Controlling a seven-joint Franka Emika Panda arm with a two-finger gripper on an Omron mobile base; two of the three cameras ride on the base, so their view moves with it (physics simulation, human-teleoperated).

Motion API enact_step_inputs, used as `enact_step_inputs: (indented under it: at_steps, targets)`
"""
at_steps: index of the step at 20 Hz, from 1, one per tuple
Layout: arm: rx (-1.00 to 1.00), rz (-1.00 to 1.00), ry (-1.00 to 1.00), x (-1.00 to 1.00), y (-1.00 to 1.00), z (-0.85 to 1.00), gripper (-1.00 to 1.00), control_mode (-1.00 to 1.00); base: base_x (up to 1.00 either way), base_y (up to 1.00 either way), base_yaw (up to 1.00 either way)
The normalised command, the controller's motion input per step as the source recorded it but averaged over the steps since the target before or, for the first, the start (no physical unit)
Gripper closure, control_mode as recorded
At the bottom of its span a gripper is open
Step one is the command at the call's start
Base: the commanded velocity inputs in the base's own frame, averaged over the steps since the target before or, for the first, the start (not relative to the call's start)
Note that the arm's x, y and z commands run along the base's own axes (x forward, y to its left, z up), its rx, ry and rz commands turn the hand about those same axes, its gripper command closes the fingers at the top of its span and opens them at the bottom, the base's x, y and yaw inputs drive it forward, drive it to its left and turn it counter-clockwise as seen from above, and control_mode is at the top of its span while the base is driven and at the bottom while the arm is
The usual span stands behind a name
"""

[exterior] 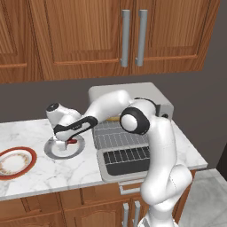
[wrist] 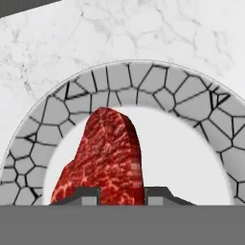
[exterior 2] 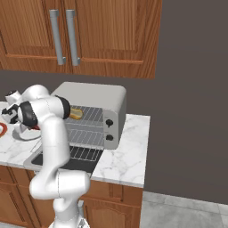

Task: Open the toaster oven door. Place the hotdog bun on the top rack in the toaster oven and place the steak on the bottom rack.

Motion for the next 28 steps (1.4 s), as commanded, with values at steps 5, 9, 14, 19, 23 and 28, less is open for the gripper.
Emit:
enact_step_inputs:
  at_steps: [5, 9, 14, 19, 23, 28]
  targets:
    - [0.04, 0.0, -0.01, -0.12, -0.02, 0.03, 1.0, -1.0, 0.0, 0.0, 0.0]
    - [0.06, 0.0, -0.03, -0.04, -0.04, 0.16, 1.0, -1.0, 0.0, 0.0, 0.0]
    - [0.02, 0.0, -0.18, -0.24, 0.0, 0.43, 1.0, -1.0, 0.0, 0.0, 0.0]
    - [0.0, 0.0, -0.24, -0.28, 0.0, 0.29, 1.0, -1.0, 0.0, 0.0, 0.0]
    - [0.02, 0.0, -0.15, -0.83, -0.07, 0.34, 1.0, -1.0, 0.0, 0.0, 0.0]
    - [0.03, -0.05, -0.01, -1.0, -0.16, 0.49, 1.0, -1.0, 0.0, 0.0, 0.0]
